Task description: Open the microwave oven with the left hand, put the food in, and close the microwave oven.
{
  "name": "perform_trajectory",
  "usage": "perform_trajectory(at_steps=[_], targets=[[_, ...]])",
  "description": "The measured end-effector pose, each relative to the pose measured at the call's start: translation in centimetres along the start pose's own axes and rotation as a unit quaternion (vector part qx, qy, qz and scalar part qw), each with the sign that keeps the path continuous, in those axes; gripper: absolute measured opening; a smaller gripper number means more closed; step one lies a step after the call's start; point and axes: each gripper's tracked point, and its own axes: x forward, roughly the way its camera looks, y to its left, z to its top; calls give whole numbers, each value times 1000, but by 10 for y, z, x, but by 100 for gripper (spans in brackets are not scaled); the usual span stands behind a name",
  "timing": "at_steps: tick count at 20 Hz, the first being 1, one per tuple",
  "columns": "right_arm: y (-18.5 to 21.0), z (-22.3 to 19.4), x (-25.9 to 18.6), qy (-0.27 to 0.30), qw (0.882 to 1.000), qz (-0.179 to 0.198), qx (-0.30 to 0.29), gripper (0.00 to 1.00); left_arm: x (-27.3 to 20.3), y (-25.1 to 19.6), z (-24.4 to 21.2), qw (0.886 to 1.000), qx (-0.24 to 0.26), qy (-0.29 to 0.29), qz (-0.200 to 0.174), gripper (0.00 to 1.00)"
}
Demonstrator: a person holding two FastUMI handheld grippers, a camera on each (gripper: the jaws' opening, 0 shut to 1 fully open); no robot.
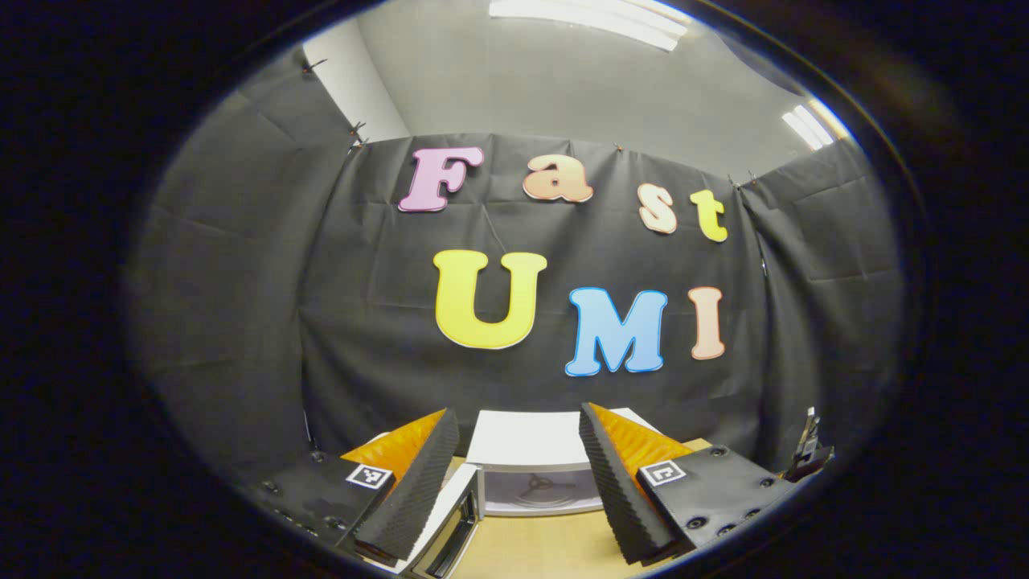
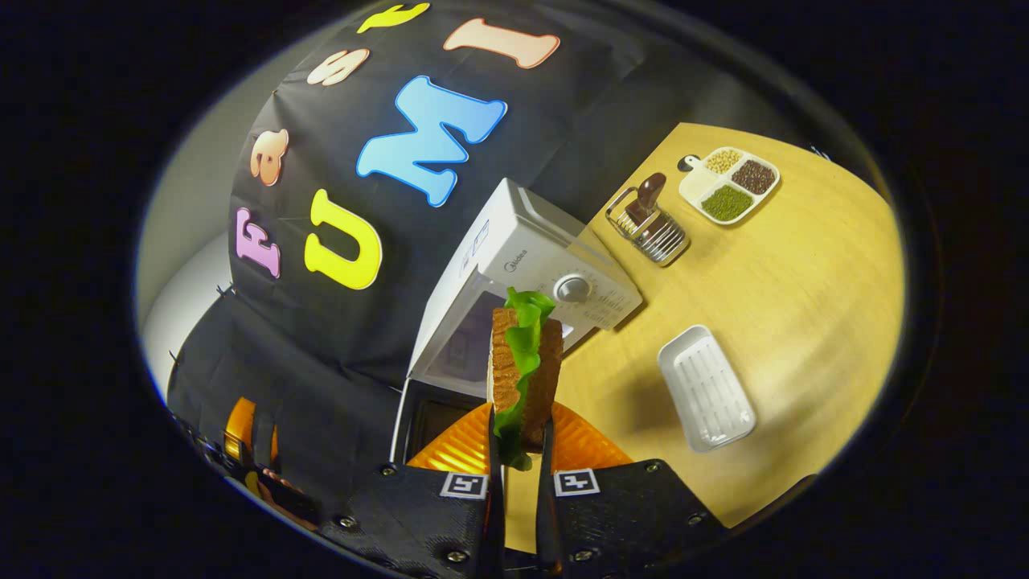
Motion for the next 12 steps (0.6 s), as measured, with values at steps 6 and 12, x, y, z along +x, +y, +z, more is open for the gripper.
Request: perform_trajectory(at_steps=[6,12], targets=[[29,-26,64,-8,998,36,56,16,-12,58,1,1000,0,-4,15,96],[30,-25,150,-39,992,23,116,16,-21,94,7,1000,-5,-9,25,95]])
